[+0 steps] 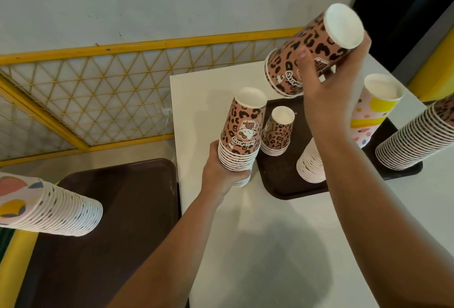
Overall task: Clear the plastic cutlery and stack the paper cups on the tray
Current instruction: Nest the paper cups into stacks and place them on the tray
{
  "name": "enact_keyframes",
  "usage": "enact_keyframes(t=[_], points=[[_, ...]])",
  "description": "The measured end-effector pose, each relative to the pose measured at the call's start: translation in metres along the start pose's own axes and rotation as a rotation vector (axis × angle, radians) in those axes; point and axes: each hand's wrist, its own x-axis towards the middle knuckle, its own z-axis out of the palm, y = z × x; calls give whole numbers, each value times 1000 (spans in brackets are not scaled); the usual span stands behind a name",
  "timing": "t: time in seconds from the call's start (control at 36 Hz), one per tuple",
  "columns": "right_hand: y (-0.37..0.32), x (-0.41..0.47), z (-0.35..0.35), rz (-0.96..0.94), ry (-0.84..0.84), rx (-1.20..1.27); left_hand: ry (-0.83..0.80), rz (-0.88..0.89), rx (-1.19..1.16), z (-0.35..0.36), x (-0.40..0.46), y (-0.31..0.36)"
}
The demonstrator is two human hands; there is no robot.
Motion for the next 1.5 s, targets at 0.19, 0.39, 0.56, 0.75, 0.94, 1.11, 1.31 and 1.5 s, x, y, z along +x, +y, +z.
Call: enact_keyframes(t=[0.19, 0.39, 0.56, 0.75, 0.94, 1.11, 1.31, 1.5], points=[[47, -17, 11, 124, -182, -174, 7, -2, -17, -2, 2, 0], [89, -37, 13, 276, -296, -286, -25, 2, -44, -1, 2, 7], [68, -44, 8, 132, -243, -193, -34, 13, -32, 3, 3, 12], [34, -52, 5, 155, -671, -68, -45, 42, -35, 10, 1, 15], [24, -48, 4, 146, -558, -62, -42, 30, -4, 11, -3, 17], [15, -40, 2, 130, -471, -45, -36, 18, 15, 10, -6, 15], [8, -22, -7, 134, -206, 113, -7, 2, 30, 8, -3, 9], [44, -5, -2, 130, -118, -124, 14, -16, -2, 6, 1, 1]])
